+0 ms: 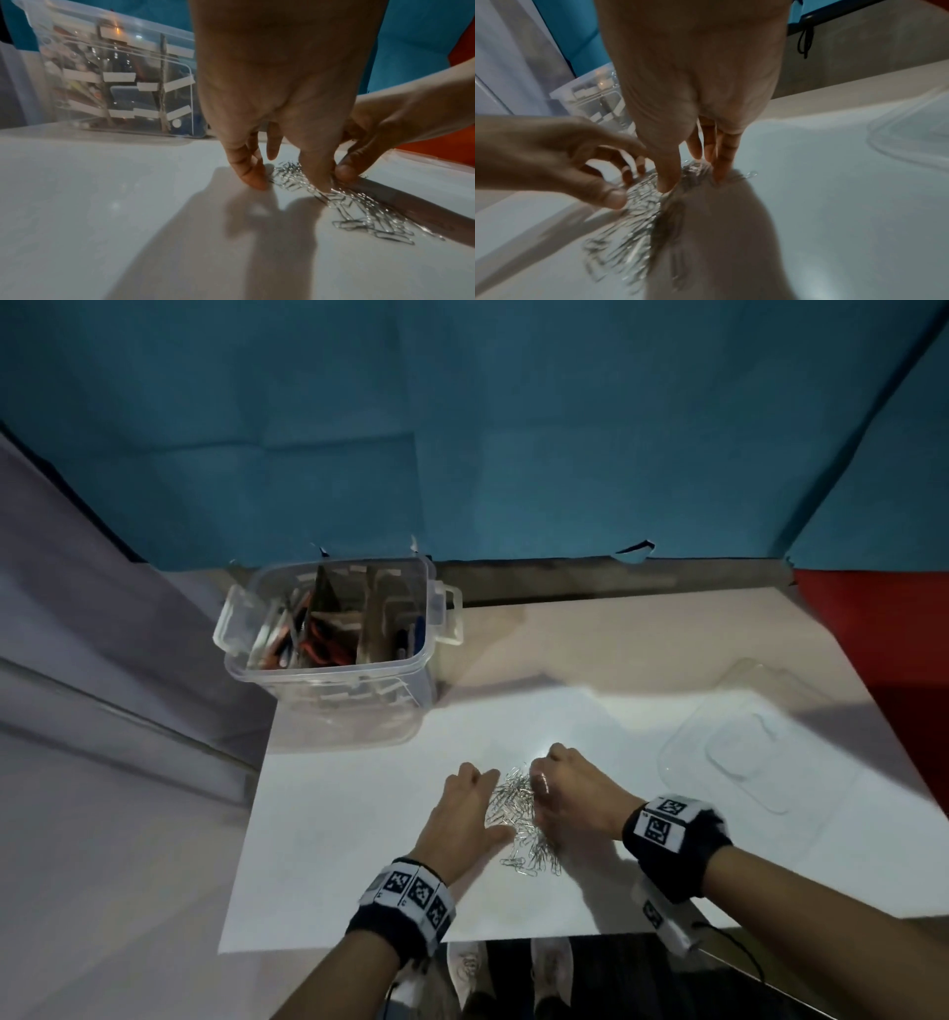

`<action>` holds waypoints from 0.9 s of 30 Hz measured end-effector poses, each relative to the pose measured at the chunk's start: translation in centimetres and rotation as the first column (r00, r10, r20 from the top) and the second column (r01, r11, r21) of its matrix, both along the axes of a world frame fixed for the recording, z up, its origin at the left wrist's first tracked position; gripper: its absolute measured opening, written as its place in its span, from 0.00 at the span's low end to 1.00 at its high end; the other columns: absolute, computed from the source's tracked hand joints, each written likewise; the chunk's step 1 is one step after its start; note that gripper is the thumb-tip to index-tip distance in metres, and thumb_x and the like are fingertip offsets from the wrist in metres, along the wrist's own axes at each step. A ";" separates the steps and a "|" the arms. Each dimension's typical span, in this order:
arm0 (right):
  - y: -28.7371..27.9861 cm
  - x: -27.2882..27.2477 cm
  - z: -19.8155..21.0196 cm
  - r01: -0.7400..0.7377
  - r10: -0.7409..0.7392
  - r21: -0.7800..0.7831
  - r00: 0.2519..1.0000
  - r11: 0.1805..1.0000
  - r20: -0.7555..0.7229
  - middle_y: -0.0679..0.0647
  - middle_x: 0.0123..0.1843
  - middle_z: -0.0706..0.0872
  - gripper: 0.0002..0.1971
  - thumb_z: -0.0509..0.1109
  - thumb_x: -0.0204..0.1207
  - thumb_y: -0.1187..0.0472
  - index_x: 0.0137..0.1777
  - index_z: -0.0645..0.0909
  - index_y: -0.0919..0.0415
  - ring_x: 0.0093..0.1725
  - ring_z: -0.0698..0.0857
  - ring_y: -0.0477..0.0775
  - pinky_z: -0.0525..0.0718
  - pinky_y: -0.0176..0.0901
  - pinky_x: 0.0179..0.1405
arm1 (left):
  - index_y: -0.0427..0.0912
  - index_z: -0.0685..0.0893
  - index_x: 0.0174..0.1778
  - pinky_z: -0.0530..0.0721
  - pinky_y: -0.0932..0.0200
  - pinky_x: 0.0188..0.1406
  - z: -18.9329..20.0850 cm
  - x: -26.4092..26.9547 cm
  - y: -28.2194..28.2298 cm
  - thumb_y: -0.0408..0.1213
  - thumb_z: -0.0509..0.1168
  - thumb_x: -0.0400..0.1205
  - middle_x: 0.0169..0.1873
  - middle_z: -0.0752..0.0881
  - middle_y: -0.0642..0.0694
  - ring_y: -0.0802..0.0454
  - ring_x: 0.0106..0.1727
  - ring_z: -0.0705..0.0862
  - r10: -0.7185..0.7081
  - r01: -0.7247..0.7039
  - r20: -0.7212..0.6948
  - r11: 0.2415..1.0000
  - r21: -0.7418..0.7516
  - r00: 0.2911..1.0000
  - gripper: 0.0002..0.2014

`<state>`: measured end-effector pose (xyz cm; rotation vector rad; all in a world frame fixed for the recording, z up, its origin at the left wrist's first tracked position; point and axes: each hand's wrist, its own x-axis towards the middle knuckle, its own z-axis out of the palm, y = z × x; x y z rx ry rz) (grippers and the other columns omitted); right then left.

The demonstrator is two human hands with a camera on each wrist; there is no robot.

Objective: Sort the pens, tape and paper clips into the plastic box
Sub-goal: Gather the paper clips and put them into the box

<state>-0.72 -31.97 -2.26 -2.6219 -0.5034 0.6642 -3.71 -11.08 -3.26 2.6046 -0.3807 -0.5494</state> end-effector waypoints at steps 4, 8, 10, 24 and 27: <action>2.6 -1.0 -0.2 0.055 -0.059 0.093 0.997 0.994 0.042 0.50 0.46 0.75 0.06 0.65 0.78 0.60 0.50 0.82 0.60 0.47 0.76 0.53 0.75 0.43 0.47 | 0.46 0.80 0.53 0.78 0.57 0.48 0.0 0.4 -2.0 0.40 0.70 0.79 0.49 0.73 0.51 0.50 0.48 0.76 0.089 -0.086 0.041 0.993 -0.077 0.995 0.10; 3.3 -0.6 0.2 0.170 -0.172 0.083 0.985 0.982 0.017 0.53 0.39 0.83 0.08 0.63 0.72 0.65 0.41 0.85 0.60 0.41 0.80 0.55 0.81 0.49 0.41 | 0.43 0.79 0.35 0.75 0.53 0.37 0.9 1.8 -2.5 0.37 0.67 0.78 0.38 0.78 0.48 0.46 0.41 0.79 0.168 -0.167 0.023 0.985 -0.035 0.986 0.06; 3.1 0.3 0.5 0.221 -0.220 0.077 0.975 0.972 -0.021 0.53 0.33 0.84 0.09 0.63 0.66 0.69 0.34 0.84 0.60 0.38 0.81 0.56 0.83 0.49 0.38 | 0.42 0.85 0.36 0.83 0.47 0.40 1.2 2.6 -2.2 0.32 0.67 0.77 0.37 0.85 0.46 0.45 0.40 0.83 0.205 -0.205 0.021 0.979 -0.012 0.978 0.05; 3.4 1.9 -0.5 0.337 -0.325 0.119 0.939 0.934 -0.112 0.51 0.28 0.81 0.05 0.65 0.61 0.64 0.30 0.81 0.63 0.28 0.77 0.49 0.81 0.46 0.31 | 0.46 0.80 0.56 0.83 0.48 0.52 0.2 2.7 -2.6 0.37 0.73 0.77 0.54 0.74 0.48 0.45 0.55 0.76 0.116 -0.117 0.054 0.993 0.022 0.992 0.13; 3.8 2.3 -0.7 0.349 -0.339 0.111 0.936 0.931 -0.098 0.53 0.28 0.77 0.06 0.64 0.61 0.62 0.31 0.78 0.66 0.28 0.72 0.50 0.79 0.48 0.30 | 0.45 0.84 0.53 0.81 0.50 0.50 0.2 3.4 -2.6 0.32 0.69 0.79 0.50 0.78 0.47 0.45 0.53 0.79 0.114 -0.114 0.050 0.993 -0.016 0.992 0.08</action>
